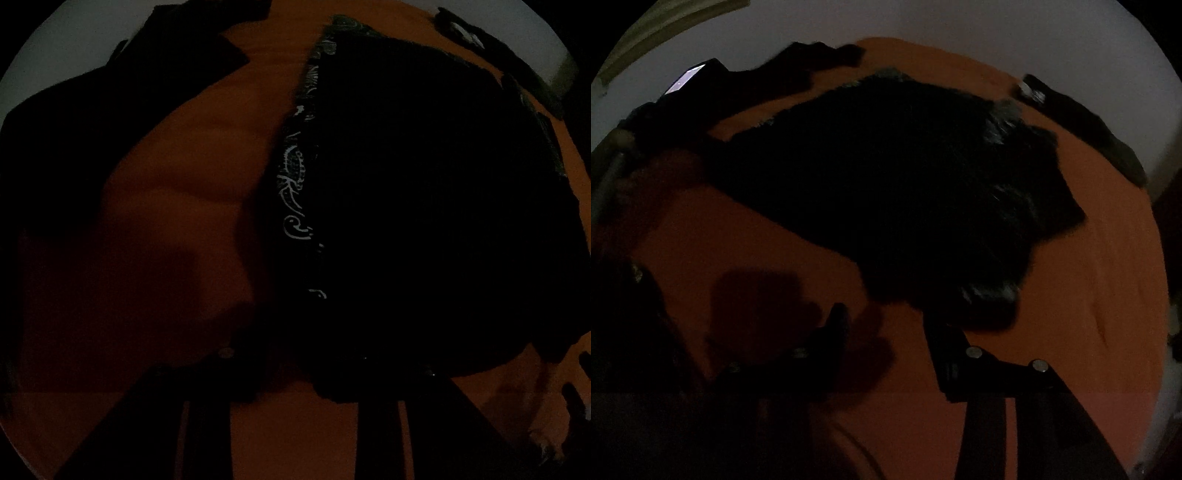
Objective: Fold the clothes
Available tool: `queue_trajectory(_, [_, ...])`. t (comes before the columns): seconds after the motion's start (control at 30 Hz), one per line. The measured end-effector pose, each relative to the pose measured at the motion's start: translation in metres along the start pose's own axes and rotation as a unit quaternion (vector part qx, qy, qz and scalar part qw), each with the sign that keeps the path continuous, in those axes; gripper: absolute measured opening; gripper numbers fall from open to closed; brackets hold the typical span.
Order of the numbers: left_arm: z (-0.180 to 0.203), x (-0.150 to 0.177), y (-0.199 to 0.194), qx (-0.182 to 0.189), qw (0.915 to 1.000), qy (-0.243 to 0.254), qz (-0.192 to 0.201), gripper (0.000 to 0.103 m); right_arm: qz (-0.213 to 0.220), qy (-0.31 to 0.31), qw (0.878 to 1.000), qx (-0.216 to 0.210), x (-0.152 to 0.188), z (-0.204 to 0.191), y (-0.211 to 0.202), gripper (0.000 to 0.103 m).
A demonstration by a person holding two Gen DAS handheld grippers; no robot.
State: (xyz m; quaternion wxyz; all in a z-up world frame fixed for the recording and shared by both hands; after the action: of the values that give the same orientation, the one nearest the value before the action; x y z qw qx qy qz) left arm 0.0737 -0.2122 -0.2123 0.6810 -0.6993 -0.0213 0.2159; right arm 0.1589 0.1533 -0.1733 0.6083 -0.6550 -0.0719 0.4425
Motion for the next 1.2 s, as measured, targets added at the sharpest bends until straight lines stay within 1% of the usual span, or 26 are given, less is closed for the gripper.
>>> queue_trajectory(0.17, [-0.004,-0.005,-0.003,0.004,0.9999,-0.012,0.005,0.028,-0.025,0.069,0.997,0.033,-0.017,0.009,0.046,0.041])
queue_trajectory(0.23, [-0.007,-0.007,-0.004,-0.001,0.9999,-0.007,0.009,0.028,-0.035,0.067,0.996,0.056,-0.015,0.011,0.057,0.041])
queue_trajectory(0.27, [-0.008,-0.007,-0.004,-0.003,0.9999,-0.004,0.011,0.028,-0.033,0.067,0.995,0.069,-0.014,0.015,0.060,0.030])
queue_trajectory(0.3, [-0.009,-0.007,-0.005,-0.002,0.9999,-0.003,0.013,0.028,-0.025,0.071,0.994,0.083,-0.012,0.023,0.059,0.009])
queue_trajectory(0.33, [-0.010,-0.004,-0.007,0.005,0.9999,-0.003,0.013,0.029,-0.010,0.084,0.992,0.091,-0.010,0.032,0.052,0.009])
queue_trajectory(0.37, [-0.010,-0.002,-0.009,0.011,0.9998,-0.003,0.013,0.037,0.013,0.109,0.989,0.096,-0.007,0.043,0.038,0.007])
queue_trajectory(0.4, [-0.011,0.001,-0.012,0.018,0.9997,-0.002,0.015,0.048,0.036,0.135,0.985,0.101,-0.003,0.053,0.022,0.006])
queue_trajectory(0.43, [-0.010,0.003,-0.015,0.024,0.9995,0.002,0.021,0.052,0.056,0.154,0.981,0.104,0.003,0.061,0.008,0.006])
queue_trajectory(0.47, [-0.012,0.005,-0.018,0.024,0.9992,0.009,0.029,0.053,0.073,0.168,0.978,0.104,0.009,0.067,-0.004,0.005])
queue_trajectory(0.5, [-0.015,0.009,-0.020,0.017,0.9988,0.020,0.042,0.053,0.086,0.194,0.972,0.098,0.019,0.074,-0.013,0.000])
queue_trajectory(0.53, [-0.018,0.013,-0.022,0.017,0.9981,0.029,0.052,0.053,0.093,0.235,0.964,0.087,0.032,0.082,-0.018,0.000])
queue_trajectory(0.6, [-0.017,0.022,-0.020,0.039,0.9974,0.033,0.051,0.053,0.106,0.342,0.933,0.037,0.064,0.106,-0.017,0.000])
queue_trajectory(0.63, [-0.019,0.027,-0.018,0.044,0.9973,0.033,0.048,0.053,0.096,0.368,0.924,0.032,0.078,0.110,-0.015,0.000])
queue_trajectory(0.67, [-0.024,0.031,-0.015,0.041,0.9976,0.032,0.046,0.053,0.079,0.374,0.924,0.036,0.089,0.109,-0.012,0.000])
queue_trajectory(0.7, [-0.028,0.033,-0.011,0.038,0.9979,0.030,0.043,0.053,0.068,0.373,0.924,0.040,0.095,0.110,-0.011,0.000])
queue_trajectory(0.77, [-0.034,0.032,-0.006,0.029,0.9985,0.024,0.039,0.053,0.069,0.371,0.925,0.031,0.088,0.117,-0.009,0.002])
queue_trajectory(0.8, [-0.035,0.030,-0.005,0.029,0.9986,0.020,0.041,0.053,0.071,0.360,0.930,0.026,0.079,0.118,-0.007,0.007])
queue_trajectory(0.83, [-0.035,0.026,-0.005,0.028,0.9985,0.015,0.044,0.053,0.073,0.338,0.938,0.021,0.067,0.115,-0.006,0.013])
queue_trajectory(0.9, [-0.035,0.020,-0.005,0.026,0.9982,0.008,0.053,0.053,0.079,0.291,0.953,0.015,0.041,0.110,-0.001,0.055])
queue_trajectory(0.93, [-0.033,0.019,-0.004,0.025,0.9981,0.005,0.055,0.053,0.083,0.264,0.961,0.016,0.027,0.106,0.003,0.060])
queue_trajectory(1.0, [-0.035,0.014,-0.003,0.029,0.9980,-0.003,0.056,0.053,0.083,0.213,0.973,0.018,0.005,0.095,0.014,0.064])
queue_trajectory(1.03, [-0.034,0.015,-0.002,0.031,0.9980,-0.007,0.055,0.053,0.069,0.191,0.979,0.031,0.001,0.089,0.022,0.066])
queue_trajectory(1.07, [-0.027,0.014,0.000,0.033,0.9979,-0.012,0.054,0.055,0.046,0.166,0.983,0.058,0.001,0.083,0.030,0.069])
queue_trajectory(1.1, [-0.016,0.011,0.002,0.033,0.9978,-0.018,0.055,0.057,0.023,0.141,0.986,0.085,0.000,0.076,0.037,0.069])
queue_trajectory(1.17, [-0.016,0.009,0.002,0.032,0.9974,-0.027,0.059,0.060,-0.020,0.118,0.984,0.133,0.002,0.078,0.053,0.069])
queue_trajectory(1.2, [-0.016,0.009,0.000,0.030,0.9970,-0.032,0.063,0.061,-0.021,0.132,0.982,0.136,0.003,0.085,0.056,0.063])
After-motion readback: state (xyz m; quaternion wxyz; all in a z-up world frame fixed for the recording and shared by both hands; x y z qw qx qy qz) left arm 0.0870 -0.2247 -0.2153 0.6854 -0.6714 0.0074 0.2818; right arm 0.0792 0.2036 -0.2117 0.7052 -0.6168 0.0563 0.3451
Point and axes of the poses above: each gripper's, at about its wrist camera, not at the fingertips, and y roughly the way its jaws point, z to its right, x to its underside, the point moved 8 cm from there along y, roughly the way its jaws point, and after that the axes turned 7 degrees about -y, right-handed, at the moved point
